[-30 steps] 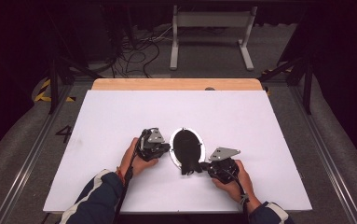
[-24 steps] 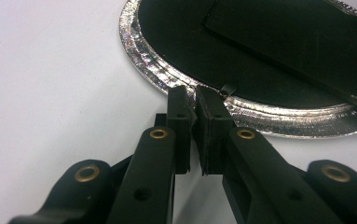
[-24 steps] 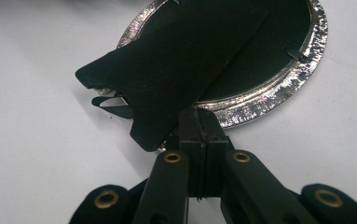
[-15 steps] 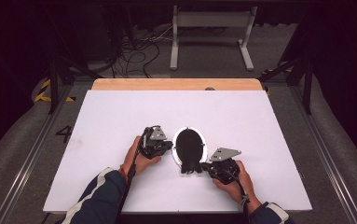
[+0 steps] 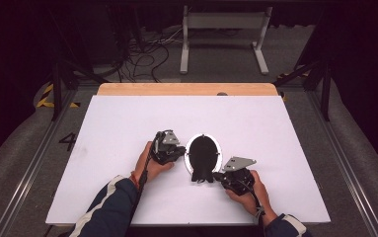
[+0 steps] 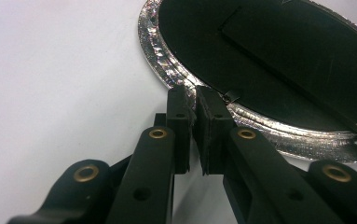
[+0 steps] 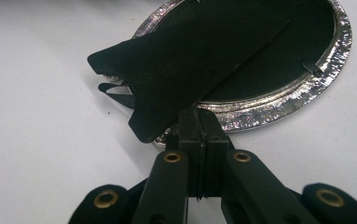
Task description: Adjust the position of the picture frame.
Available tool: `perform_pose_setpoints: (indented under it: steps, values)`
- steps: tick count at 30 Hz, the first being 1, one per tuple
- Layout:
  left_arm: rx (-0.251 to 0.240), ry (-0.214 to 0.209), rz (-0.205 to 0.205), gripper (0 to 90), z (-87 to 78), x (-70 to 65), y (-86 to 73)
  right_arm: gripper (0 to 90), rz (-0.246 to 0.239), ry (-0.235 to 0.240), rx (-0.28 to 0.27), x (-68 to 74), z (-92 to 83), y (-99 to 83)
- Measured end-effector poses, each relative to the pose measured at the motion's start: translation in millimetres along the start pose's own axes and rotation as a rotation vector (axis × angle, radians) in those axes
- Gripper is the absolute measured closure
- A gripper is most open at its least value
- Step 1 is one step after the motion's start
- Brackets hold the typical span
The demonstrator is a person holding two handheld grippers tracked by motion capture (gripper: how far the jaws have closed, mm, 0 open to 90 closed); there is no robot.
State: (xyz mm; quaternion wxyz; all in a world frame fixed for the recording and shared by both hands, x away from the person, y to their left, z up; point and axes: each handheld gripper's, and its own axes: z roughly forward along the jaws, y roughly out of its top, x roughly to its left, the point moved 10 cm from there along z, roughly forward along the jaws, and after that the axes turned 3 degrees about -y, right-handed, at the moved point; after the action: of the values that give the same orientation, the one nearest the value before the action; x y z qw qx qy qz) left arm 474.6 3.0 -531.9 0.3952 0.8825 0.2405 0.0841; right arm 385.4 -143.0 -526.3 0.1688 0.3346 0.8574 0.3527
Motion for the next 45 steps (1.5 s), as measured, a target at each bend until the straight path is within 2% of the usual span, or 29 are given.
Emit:
perform_pose_setpoints:
  steps: [5, 6, 7, 8, 10, 11, 13, 18, 22, 25, 29, 34, 38, 43, 45]
  values:
    - [0.001, 0.018, 0.01, 76.6, -1.6, 2.8, -0.7, 88.3, -0.017, -0.014, 0.006, -0.3, -0.3, 0.0]
    - [0.0, 0.008, 0.008, 74.7, -2.2, 2.3, -1.2, 84.6, -0.016, -0.01, 0.007, -0.6, -0.5, -0.2]
    - [0.0, 0.008, 0.008, 73.4, -2.2, 2.3, -1.2, 84.6, -0.016, -0.01, 0.007, -0.6, -0.5, -0.2]
    - [-0.01, -0.03, 0.003, 70.0, -5.3, 1.3, -2.4, 79.9, -0.036, -0.039, 0.02, -5.5, -2.6, -0.5]
    - [-0.029, -0.037, -0.006, 68.1, -11.2, 4.3, -3.9, 79.7, -0.034, -0.05, 0.008, -11.0, -8.0, 2.0]
    - [-0.034, -0.031, -0.02, 66.7, -14.6, 6.4, -4.9, 78.8, -0.024, -0.045, -0.008, -13.8, -11.7, 4.0]
    - [-0.04, -0.029, -0.021, 65.8, -18.3, 7.8, -5.3, 77.8, -0.016, -0.04, -0.022, -16.3, -15.2, 5.6]
    - [-0.06, 0.015, 0.015, 56.4, -41.7, 6.1, -6.7, 72.1, 0.006, -0.034, -0.048, -22.9, -24.2, 6.7]
    - [-0.059, 0.052, 0.058, 47.5, -60.2, 2.2, -9.4, 67.4, -0.01, -0.025, -0.068, -20.0, -30.1, 10.2]
    - [-0.086, 0.062, 0.065, 41.6, -73.8, -1.7, -11.8, 66.6, -0.029, -0.023, -0.076, -17.9, -33.7, 10.8]
    - [-0.09, 0.074, 0.087, 34.6, -82.7, -5.1, -17.9, 66.4, -0.038, -0.012, -0.071, -15.9, -35.3, 8.3]
    - [-0.091, 0.082, 0.096, 28.7, -97.2, -14.8, -37.5, 65.2, -0.031, -0.001, -0.067, -16.5, -39.1, 4.2]
    - [-0.069, 0.108, 0.111, 22.2, -114.2, -20.3, -59.6, 66.6, -0.014, 0.003, -0.064, -18.9, -41.3, 0.8]
    - [-0.103, 0.138, 0.076, 18.4, -140.1, -17.9, -82.1, 67.6, 0.002, 0.008, -0.025, -19.5, -39.7, -6.0]
    - [-0.122, 0.144, 0.042, 17.3, -147.2, -13.2, -91.3, 67.6, 0.004, 0.013, -0.011, -17.8, -38.0, -6.6]
